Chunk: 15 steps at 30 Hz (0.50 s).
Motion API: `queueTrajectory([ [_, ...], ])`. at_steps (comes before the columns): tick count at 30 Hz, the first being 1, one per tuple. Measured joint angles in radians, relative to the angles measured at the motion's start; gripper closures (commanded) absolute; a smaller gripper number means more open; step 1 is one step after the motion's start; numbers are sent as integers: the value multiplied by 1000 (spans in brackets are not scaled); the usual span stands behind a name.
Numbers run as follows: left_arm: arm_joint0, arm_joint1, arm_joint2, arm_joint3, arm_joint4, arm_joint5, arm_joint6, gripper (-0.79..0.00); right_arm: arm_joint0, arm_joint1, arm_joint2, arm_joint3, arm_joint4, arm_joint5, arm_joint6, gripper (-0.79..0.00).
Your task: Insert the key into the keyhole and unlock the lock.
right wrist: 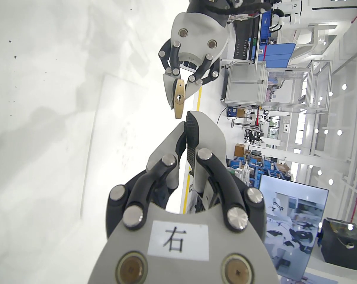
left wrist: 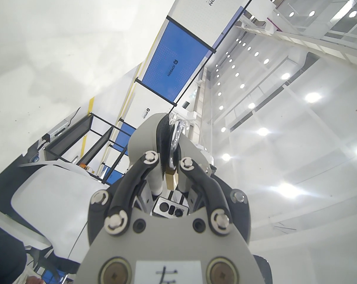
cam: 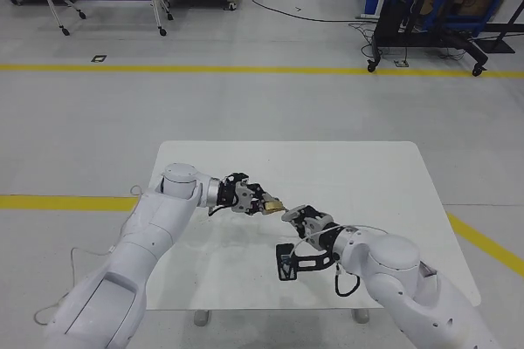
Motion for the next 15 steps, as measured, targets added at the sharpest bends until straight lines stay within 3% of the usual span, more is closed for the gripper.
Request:
queueTrajectory([
  [15,-2,-1,18,-15,23,1,29,0,44,-16,-89,29,-104,-45,43,0],
])
